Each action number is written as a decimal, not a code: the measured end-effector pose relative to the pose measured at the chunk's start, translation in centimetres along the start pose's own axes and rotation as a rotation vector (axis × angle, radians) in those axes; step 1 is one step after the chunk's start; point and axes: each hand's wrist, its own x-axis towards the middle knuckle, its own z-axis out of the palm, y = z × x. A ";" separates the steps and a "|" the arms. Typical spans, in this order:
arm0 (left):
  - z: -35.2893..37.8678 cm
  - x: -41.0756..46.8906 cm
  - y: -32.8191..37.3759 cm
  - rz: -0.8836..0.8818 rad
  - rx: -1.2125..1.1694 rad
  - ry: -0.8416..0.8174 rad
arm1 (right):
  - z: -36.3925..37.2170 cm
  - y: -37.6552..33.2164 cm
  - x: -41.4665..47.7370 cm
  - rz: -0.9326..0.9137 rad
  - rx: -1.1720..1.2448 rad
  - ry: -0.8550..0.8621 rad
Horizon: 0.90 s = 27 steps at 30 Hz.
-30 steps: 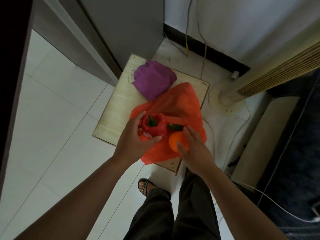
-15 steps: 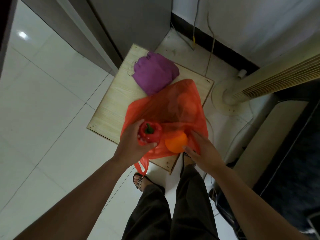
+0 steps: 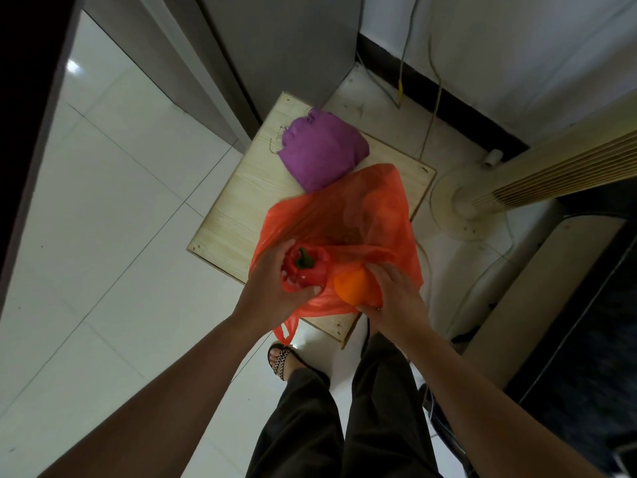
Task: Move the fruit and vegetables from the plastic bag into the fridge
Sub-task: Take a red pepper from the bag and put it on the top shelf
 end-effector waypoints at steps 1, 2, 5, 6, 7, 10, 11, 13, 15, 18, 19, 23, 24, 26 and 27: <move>-0.2 -0.2 0.2 0.006 -0.005 0.004 | -0.2 -0.3 -0.1 -0.008 -0.006 -0.001; -0.5 -0.4 0.5 0.011 -0.010 0.009 | -0.3 -0.5 -0.3 -0.017 -0.009 -0.001; -1.8 -1.4 1.3 0.021 -0.030 0.023 | -1.5 -1.9 -1.3 -0.026 -0.018 0.016; -2.4 -1.9 1.5 0.025 -0.035 0.026 | -2.1 -2.5 -1.8 -0.023 -0.026 0.026; -3.0 -2.3 1.7 0.033 -0.041 0.030 | -2.7 -3.1 -2.3 -0.023 -0.030 0.033; -5.3 -3.9 2.5 0.060 -0.060 0.045 | -4.8 -5.7 -3.8 -0.041 0.018 0.057; -6.2 -4.4 2.9 0.074 -0.063 0.055 | -5.6 -6.7 -4.2 -0.053 0.041 0.071; -7.9 -5.6 3.8 0.095 -0.074 0.079 | -7.3 -8.8 -5.0 -0.079 0.076 0.108; -9.7 -7.0 4.9 0.111 -0.085 0.097 | -9.2 -11.2 -5.7 -0.078 0.136 0.136; -12.4 -9.4 6.7 0.126 -0.117 0.121 | -12.2 -14.7 -6.9 -0.067 0.193 0.144; -13.2 -10.2 7.4 0.128 -0.137 0.128 | -13.2 -15.7 -7.3 -0.070 0.196 0.145; -16.1 -13.7 9.9 0.178 -0.185 0.166 | -17.1 -19.7 -8.8 -0.168 0.188 0.188; -16.7 -14.5 10.5 0.187 -0.201 0.178 | -17.9 -20.4 -9.1 -0.202 0.206 0.193; -17.5 -16.0 11.4 0.204 -0.243 0.215 | -19.2 -21.6 -9.5 -0.228 0.245 0.172; -17.7 -16.7 11.8 0.208 -0.264 0.238 | -19.8 -21.9 -9.6 -0.222 0.257 0.145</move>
